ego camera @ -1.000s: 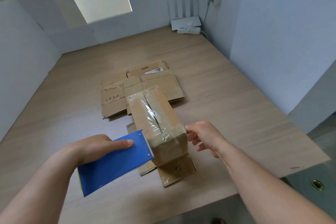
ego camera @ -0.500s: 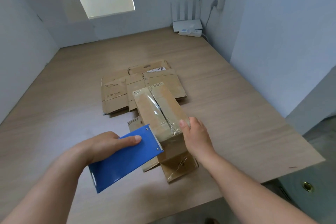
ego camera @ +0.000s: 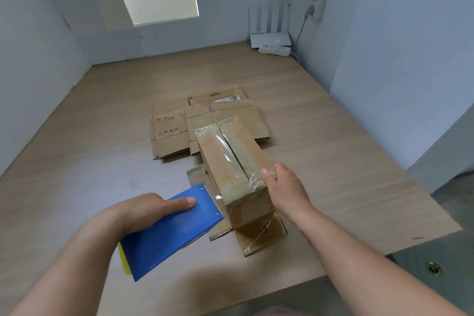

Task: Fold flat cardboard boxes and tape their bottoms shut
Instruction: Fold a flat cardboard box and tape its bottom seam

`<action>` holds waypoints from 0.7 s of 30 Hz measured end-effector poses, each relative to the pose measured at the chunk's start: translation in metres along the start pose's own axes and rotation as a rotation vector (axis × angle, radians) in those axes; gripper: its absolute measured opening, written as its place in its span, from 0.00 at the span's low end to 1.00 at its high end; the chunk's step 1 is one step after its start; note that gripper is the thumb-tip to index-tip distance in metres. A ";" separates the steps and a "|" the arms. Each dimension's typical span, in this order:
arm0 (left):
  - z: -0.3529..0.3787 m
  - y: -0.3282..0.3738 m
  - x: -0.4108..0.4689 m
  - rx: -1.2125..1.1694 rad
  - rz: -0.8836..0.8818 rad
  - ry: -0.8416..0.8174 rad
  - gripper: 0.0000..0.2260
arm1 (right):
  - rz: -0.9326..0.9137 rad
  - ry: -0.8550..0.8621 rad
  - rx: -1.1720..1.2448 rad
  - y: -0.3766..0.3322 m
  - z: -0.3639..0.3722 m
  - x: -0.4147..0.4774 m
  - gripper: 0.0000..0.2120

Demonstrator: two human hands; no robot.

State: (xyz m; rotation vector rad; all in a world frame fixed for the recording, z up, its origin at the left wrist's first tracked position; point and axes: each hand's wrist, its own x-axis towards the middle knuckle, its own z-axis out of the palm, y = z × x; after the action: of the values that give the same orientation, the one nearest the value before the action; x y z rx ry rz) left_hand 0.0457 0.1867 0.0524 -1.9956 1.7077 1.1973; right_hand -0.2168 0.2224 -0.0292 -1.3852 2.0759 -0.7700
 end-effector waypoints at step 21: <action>0.076 -0.052 0.076 0.290 -0.090 0.499 0.18 | 0.026 -0.028 -0.033 0.001 -0.003 0.004 0.12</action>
State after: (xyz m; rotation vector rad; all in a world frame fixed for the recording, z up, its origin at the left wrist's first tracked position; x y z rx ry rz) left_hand 0.0592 0.1981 -0.0659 -2.2714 1.8445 0.4032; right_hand -0.2205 0.2189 -0.0283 -1.3761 2.0899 -0.7047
